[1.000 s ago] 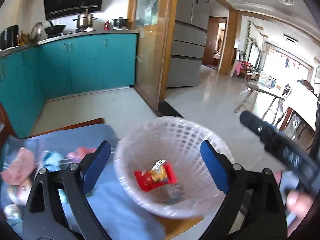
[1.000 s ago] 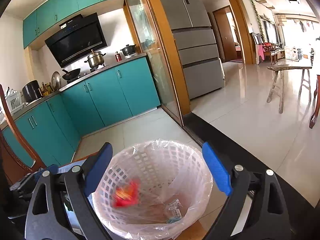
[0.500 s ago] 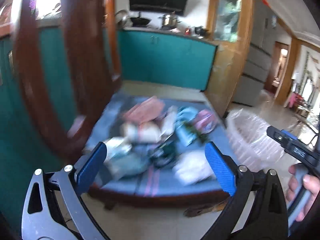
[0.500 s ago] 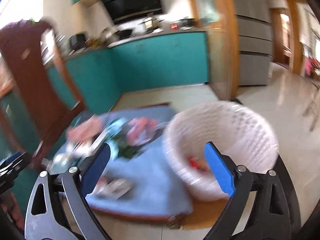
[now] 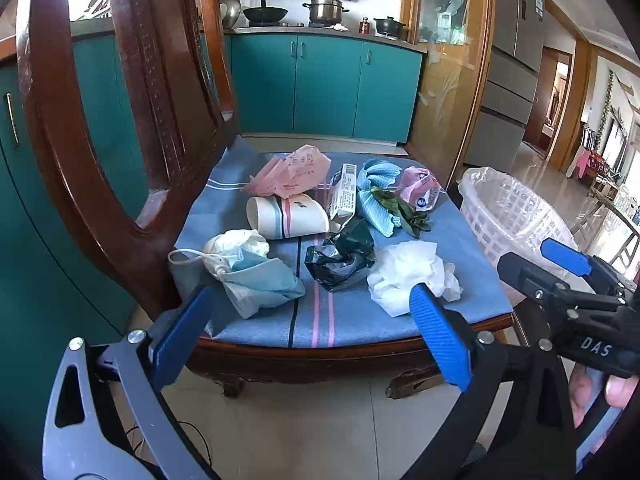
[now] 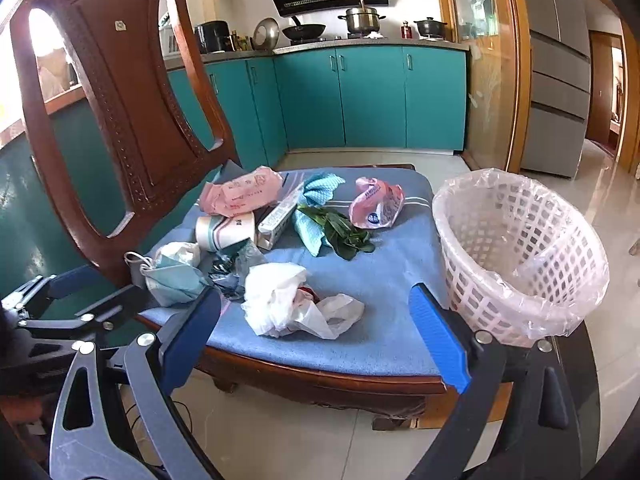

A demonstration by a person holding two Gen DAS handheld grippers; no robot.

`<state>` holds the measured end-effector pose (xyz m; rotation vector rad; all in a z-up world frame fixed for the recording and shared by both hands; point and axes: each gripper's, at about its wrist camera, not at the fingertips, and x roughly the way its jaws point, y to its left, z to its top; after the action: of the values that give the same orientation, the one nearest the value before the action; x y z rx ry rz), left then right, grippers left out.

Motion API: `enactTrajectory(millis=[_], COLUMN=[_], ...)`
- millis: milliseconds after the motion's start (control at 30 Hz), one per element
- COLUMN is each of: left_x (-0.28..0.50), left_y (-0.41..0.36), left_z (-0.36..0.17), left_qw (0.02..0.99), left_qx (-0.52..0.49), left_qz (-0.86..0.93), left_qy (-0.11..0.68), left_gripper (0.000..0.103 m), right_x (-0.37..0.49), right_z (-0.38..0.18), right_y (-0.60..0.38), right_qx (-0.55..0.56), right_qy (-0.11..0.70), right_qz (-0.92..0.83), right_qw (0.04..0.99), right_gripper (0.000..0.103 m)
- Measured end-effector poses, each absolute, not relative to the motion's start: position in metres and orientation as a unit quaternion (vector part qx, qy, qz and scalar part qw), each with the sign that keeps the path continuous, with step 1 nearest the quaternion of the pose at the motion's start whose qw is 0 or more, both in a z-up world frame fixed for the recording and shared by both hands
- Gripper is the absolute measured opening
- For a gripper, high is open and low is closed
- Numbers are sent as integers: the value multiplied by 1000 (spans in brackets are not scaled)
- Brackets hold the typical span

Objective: Collect trash
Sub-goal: 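Move both tools back above the trash on the chair seat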

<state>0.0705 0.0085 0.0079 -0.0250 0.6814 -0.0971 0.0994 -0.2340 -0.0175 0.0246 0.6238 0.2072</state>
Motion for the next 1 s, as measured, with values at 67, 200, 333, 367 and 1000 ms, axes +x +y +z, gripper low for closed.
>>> enactTrajectory(millis=[67, 200, 333, 367, 1000], left_x=[72, 74, 76, 76, 79], left_y=[9, 9, 6, 6, 4], left_z=[7, 8, 6, 5, 0], left_qw=[941, 939, 938, 937, 934], left_qx=[-13, -19, -17, -16, -18], left_qz=[-44, -46, -44, -43, -42], left_qy=[336, 341, 344, 345, 354], left_gripper=[98, 98, 98, 98, 98], right_x=[100, 100, 101, 101, 101], right_z=[-20, -20, -21, -21, -21], right_y=[-236, -241, -246, -248, -251], right_qx=[12, 13, 14, 15, 12], right_qy=[306, 304, 305, 305, 308], right_qz=[101, 99, 97, 96, 99], right_qw=[947, 947, 947, 947, 946], right_gripper=[93, 93, 93, 93, 93])
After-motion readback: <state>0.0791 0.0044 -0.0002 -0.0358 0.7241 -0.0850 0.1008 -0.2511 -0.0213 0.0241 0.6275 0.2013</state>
